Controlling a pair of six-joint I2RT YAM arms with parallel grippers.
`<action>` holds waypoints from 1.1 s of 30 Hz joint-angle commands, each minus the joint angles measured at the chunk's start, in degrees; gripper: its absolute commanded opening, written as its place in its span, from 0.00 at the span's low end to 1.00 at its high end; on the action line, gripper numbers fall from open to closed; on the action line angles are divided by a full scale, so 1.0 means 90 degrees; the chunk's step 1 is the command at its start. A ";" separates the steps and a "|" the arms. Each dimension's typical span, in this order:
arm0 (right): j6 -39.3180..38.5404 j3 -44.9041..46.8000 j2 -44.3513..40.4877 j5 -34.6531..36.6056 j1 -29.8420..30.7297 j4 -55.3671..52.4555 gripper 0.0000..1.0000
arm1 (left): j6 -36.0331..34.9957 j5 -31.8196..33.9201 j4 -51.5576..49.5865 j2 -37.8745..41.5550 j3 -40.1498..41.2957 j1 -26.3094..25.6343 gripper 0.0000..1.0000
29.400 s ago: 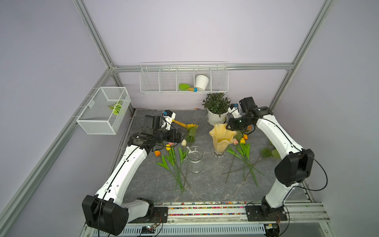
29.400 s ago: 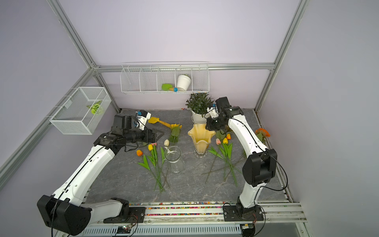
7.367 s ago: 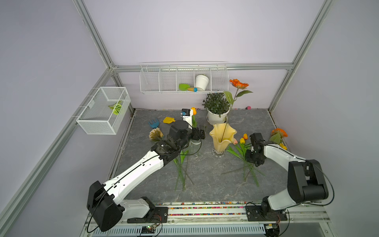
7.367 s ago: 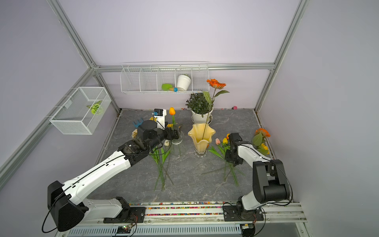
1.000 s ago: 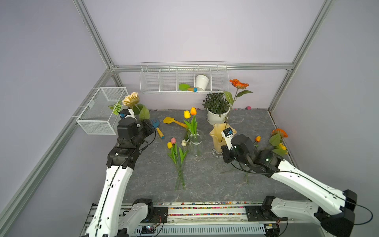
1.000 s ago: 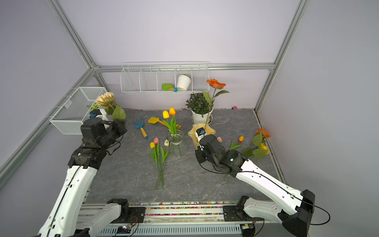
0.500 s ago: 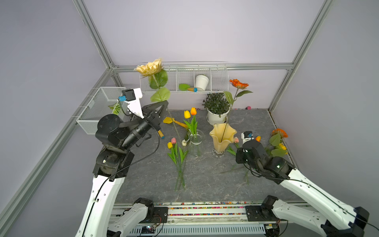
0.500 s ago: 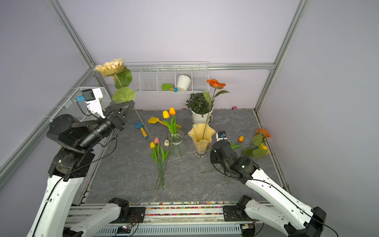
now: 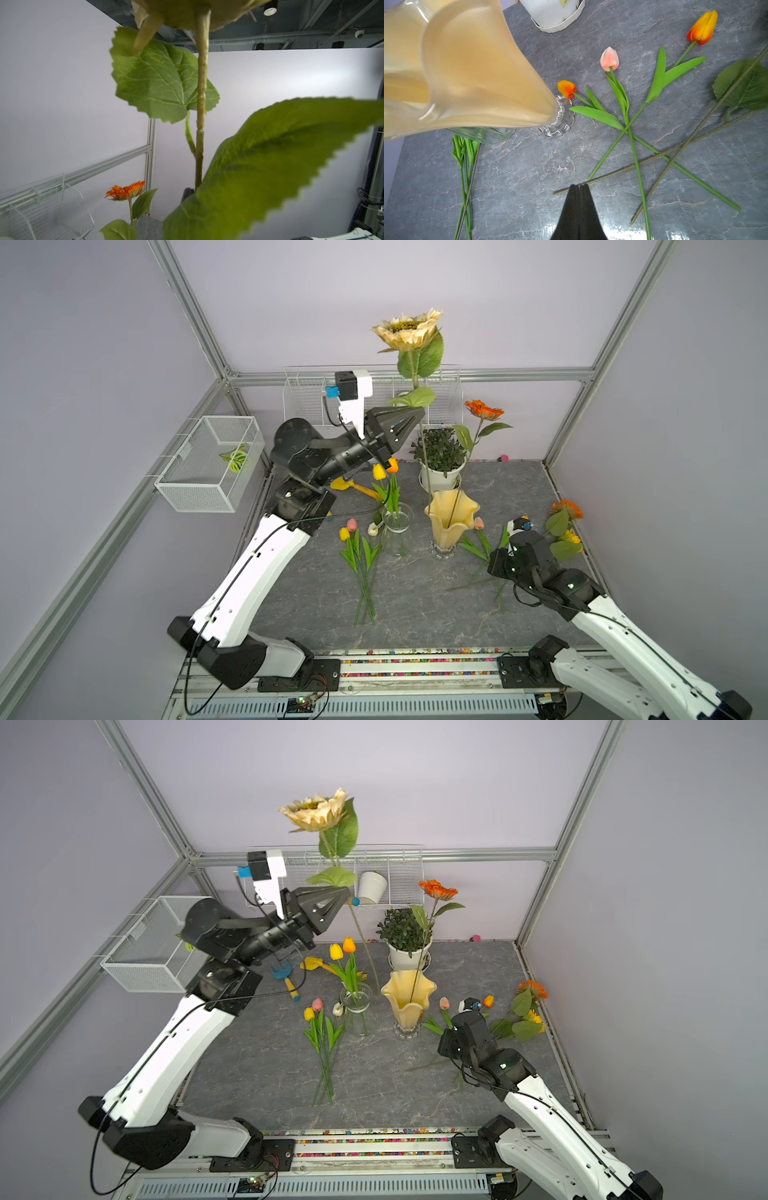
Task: Arrange the flowers in different vases according to their variety
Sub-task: Insert the flower into the vase.
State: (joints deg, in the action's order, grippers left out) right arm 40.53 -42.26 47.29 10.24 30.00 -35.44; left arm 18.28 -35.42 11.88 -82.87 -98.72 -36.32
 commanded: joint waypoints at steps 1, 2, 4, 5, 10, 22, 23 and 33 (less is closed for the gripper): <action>0.0164 0.0164 -0.0134 -0.0133 -0.0060 0.0135 0.00 | -0.0026 0.0073 0.1426 -0.0512 0.0097 -0.0176 0.00; 0.0173 0.0183 -0.0155 -0.0113 -0.0056 0.0115 0.00 | -0.0048 0.0144 0.1646 -0.0680 0.0104 -0.0211 0.00; 0.0196 0.0242 -0.0219 -0.0066 -0.0071 0.0118 0.00 | -0.0049 0.0267 0.2114 -0.0956 0.0210 -0.0242 0.00; 0.0212 0.0280 -0.0258 -0.0054 -0.0078 0.0116 0.00 | -0.0069 0.0316 0.2471 -0.1070 0.0333 -0.0251 0.00; 0.0186 0.0344 -0.0342 -0.0026 -0.0120 -0.0026 0.00 | -0.0127 0.0460 0.2896 -0.1572 0.0545 -0.0272 0.00; -0.0149 -0.0278 -0.0188 0.0391 -0.0616 -0.1189 0.41 | 0.0298 0.0603 0.2415 -0.1730 0.1887 -0.0335 0.00; -0.0185 -0.0321 -0.0175 0.0421 -0.0638 -0.1240 0.42 | 0.0302 0.0570 0.2301 -0.1702 0.1960 -0.0363 0.07; -0.0254 -0.0468 0.0100 0.0738 -0.0989 -0.1520 0.48 | 0.0161 0.0580 0.0996 -0.1240 0.2216 -0.0717 1.00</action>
State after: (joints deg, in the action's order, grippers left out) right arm 39.13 -45.19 46.81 14.57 22.59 -46.78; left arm 20.45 -30.00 25.36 -97.34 -79.07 -41.78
